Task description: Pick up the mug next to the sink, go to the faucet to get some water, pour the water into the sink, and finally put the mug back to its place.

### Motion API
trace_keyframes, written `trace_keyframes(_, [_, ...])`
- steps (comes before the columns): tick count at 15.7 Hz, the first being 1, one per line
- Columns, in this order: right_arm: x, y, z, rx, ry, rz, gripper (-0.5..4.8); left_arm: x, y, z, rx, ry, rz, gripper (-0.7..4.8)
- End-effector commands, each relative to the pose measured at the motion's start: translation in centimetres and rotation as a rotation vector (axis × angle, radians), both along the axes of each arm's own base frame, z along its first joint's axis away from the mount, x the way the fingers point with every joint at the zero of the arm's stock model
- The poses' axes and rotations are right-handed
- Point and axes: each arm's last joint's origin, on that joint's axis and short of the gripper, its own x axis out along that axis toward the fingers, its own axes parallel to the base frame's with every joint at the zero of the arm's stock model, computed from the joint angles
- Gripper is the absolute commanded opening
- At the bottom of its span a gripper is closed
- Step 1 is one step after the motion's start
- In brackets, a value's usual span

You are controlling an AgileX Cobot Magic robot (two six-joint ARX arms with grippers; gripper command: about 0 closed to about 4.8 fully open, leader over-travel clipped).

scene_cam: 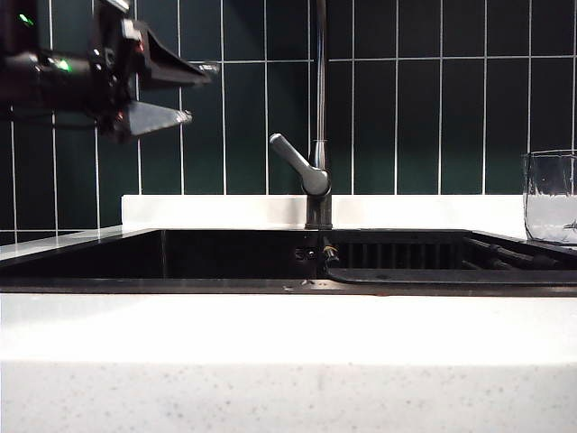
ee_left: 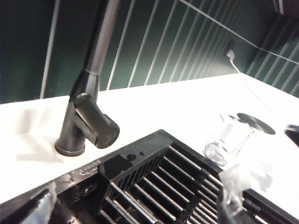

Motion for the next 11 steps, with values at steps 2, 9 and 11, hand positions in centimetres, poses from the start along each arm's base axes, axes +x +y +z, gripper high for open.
trace_keyframes(2, [3.7, -1.1, -1.2, 0.022, 0.072, 0.111, 2.66, 2.0, -0.5, -0.7, 0.020, -0.027, -0.109, 4.79])
trace_keyframes(9, [8.0, -2.7, -0.7, -0.048, 0.081, 0.212, 2.66, 4.9, -1.0, -0.9, 0.025, -0.039, -0.236, 4.79])
trace_keyframes(11, [8.3, -3.0, -0.4, -0.057, 0.072, 0.204, 2.66, 5.5, -1.1, -1.1, 0.024, -0.029, -0.241, 4.79])
